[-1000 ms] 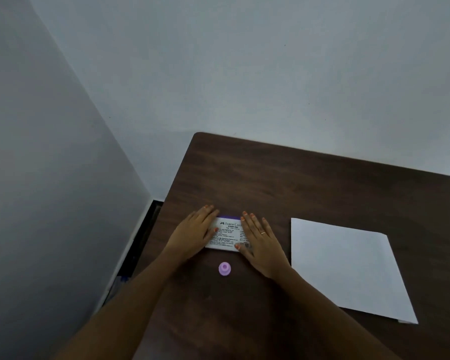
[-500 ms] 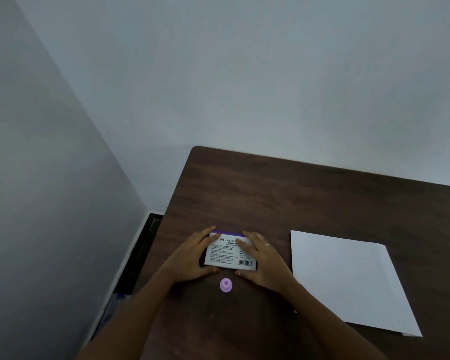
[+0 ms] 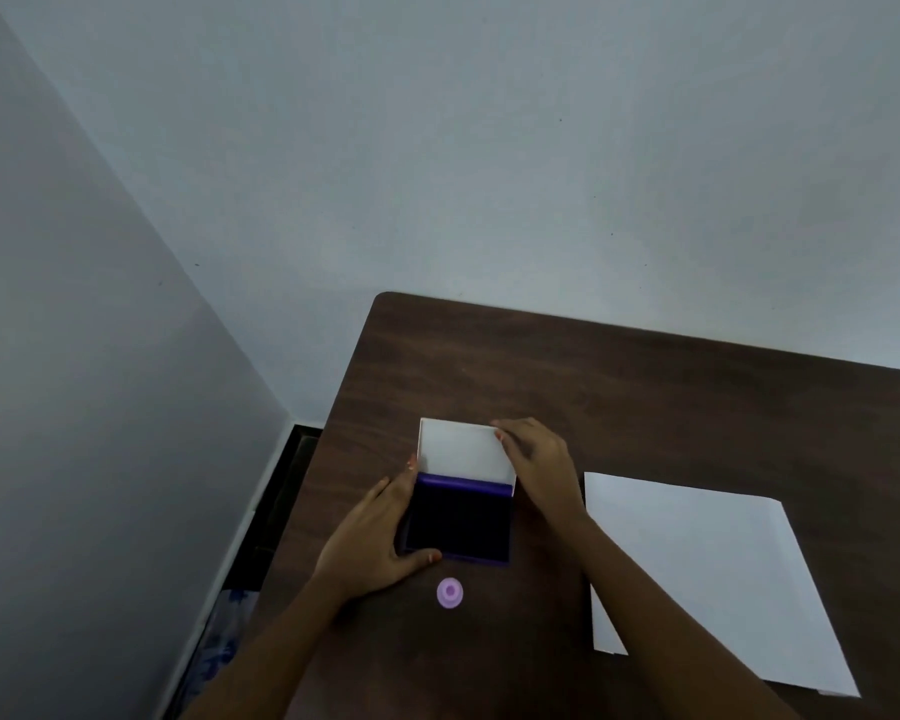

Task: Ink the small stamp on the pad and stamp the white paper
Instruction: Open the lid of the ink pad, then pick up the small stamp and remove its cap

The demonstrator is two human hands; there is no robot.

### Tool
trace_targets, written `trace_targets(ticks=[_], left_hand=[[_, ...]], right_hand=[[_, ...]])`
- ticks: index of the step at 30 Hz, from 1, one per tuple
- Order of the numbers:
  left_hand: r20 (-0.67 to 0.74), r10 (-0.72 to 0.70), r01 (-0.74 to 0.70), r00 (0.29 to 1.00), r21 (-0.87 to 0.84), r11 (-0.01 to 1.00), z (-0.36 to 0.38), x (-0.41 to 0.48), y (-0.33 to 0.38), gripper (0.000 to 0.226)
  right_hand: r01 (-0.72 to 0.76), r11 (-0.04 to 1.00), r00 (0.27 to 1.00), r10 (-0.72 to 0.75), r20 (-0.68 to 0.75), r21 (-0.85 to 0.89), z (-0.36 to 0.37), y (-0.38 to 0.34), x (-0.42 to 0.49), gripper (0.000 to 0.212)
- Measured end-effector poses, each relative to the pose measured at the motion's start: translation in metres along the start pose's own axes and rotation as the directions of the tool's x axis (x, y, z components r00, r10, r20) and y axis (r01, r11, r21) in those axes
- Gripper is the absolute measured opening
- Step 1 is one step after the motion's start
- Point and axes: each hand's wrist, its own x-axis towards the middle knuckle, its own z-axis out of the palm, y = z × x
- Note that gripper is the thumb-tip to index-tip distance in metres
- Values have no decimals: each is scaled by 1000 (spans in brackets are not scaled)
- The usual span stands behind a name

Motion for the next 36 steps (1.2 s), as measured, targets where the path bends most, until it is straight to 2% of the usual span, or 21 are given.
trace_targets(ticks=[4,12,18,21,24,26,28,30,33,36], left_hand=[[2,86,-86,996,88,992,2,1,-4,93],[2,89,-89,996,128,988,4,0,-7,91],[5,97,-97,995,136,986,3,0,-5,91],[18,87,-88,996,114,990,2,0,-3,90],[32,56,-56,998,10,998,-3,0,-1,92],[35,28,-24,999,-105,994,-9,-1,3,90],[5,10,-9,1000,-159,987,-13,-4,9,78],[-94,-7,-4,996,-120,993,-13,-8,16,61],[-232,7,-22,973,-60,998,-11,-15,30,38],[-289,11,-34,957,-73,997,-7,-27,43,31]], right_hand=[[-31,995,999,30,-13,-99,8,5,16,18],[-27,964,1000,28,0,-263,18,12,25,10],[-43,943,999,51,17,-330,20,13,24,15],[-59,950,998,49,-40,-307,18,5,12,20],[-32,970,998,19,-53,-243,21,-9,-15,16],[20,979,1000,-23,-10,-204,26,-20,-39,14],[90,981,995,-83,50,-174,30,-30,-62,13],[141,980,986,-126,112,-141,33,-35,-83,17],[167,977,964,-134,229,-132,34,-41,-105,34],[223,955,935,-152,321,-196,38,-41,-119,41]])
